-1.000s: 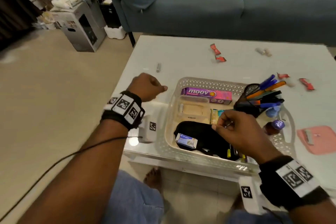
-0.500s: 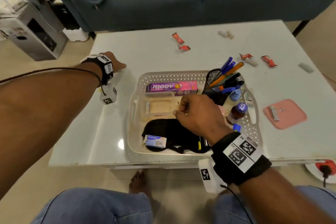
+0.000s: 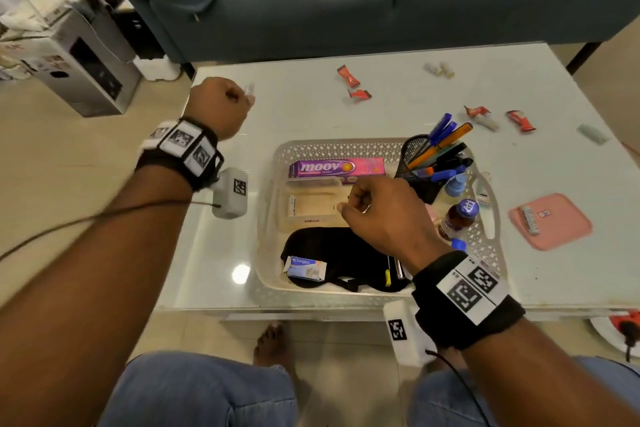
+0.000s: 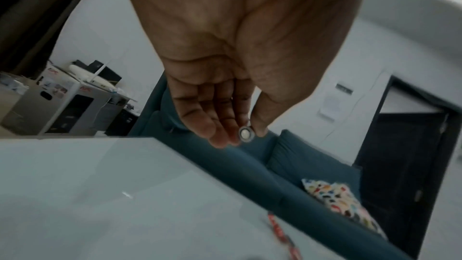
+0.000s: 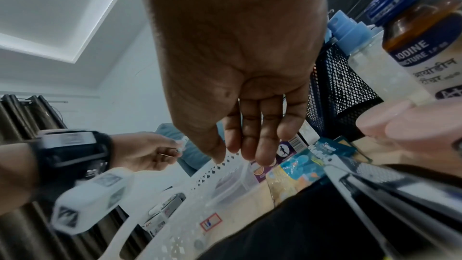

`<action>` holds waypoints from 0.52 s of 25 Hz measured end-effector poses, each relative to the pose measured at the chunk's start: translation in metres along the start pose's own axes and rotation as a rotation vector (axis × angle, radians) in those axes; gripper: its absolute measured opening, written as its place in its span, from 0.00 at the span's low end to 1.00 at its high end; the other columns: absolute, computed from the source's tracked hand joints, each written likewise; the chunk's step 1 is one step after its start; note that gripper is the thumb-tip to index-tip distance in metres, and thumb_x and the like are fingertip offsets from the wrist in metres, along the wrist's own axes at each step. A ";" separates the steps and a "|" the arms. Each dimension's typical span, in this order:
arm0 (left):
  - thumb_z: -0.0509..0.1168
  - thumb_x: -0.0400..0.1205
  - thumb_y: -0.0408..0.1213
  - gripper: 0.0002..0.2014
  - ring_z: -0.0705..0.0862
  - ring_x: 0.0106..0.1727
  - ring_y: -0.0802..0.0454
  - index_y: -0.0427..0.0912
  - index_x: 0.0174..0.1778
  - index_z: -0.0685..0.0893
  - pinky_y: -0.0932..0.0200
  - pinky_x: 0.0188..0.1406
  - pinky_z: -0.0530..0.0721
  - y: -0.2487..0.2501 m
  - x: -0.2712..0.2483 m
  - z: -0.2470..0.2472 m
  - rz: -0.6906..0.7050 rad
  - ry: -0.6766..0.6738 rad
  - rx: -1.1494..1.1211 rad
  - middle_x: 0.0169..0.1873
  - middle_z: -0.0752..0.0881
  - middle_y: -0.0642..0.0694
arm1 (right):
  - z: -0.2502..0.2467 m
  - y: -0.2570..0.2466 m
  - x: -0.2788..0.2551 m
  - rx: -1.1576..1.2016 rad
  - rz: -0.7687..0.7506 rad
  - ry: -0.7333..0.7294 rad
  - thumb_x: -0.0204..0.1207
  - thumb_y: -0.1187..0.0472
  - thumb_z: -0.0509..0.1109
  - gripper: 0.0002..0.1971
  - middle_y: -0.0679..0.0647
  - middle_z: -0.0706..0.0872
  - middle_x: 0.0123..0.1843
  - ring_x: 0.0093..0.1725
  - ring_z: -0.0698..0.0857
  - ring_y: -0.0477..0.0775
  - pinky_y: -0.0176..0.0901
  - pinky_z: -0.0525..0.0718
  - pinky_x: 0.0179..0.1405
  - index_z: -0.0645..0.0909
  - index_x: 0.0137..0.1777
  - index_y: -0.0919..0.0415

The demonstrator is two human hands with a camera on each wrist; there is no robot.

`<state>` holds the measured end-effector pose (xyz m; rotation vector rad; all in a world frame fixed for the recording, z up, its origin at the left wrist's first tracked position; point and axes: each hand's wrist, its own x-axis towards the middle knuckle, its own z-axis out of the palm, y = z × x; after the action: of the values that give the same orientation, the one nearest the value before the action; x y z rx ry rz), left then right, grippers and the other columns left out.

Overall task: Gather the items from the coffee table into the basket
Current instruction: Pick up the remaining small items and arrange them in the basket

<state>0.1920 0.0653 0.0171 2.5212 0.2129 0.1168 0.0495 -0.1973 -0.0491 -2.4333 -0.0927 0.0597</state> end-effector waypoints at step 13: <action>0.74 0.80 0.44 0.04 0.87 0.37 0.64 0.50 0.44 0.93 0.76 0.38 0.80 0.026 -0.180 0.051 0.138 -0.145 -0.306 0.33 0.90 0.56 | -0.004 -0.029 -0.009 0.716 0.211 -0.213 0.81 0.48 0.77 0.12 0.53 0.95 0.42 0.42 0.94 0.49 0.44 0.87 0.45 0.88 0.47 0.58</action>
<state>0.0252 -0.0165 -0.0159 2.2257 -0.0359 0.0184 0.0391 -0.1784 -0.0268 -1.7057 0.0804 0.3800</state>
